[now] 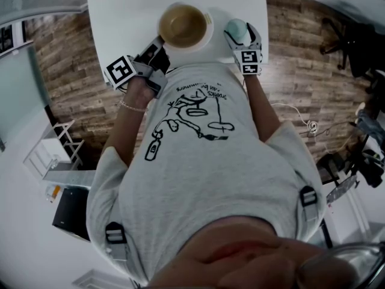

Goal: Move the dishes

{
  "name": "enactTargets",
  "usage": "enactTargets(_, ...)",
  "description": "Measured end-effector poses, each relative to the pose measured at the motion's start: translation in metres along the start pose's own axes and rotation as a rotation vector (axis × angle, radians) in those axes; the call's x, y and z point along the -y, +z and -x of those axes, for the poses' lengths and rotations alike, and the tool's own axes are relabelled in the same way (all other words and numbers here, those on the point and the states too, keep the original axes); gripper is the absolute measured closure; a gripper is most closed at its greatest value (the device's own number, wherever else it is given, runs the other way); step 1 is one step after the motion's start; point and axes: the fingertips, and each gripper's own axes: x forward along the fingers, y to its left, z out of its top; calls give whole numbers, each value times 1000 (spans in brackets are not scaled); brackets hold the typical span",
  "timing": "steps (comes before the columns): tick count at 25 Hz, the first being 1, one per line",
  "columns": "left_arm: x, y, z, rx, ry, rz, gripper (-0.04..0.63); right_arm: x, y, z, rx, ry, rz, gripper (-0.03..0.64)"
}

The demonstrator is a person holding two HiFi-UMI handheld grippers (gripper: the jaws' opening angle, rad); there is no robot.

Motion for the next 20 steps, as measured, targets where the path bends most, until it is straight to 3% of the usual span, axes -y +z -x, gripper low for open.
enactTargets(13,-6,-2,-1,-7,-13,11,581,3,95,46,170,11,66,232)
enactTargets(20,-12,-5,-1,-13,-21,23,583,-9,159,73,280,77,75,233)
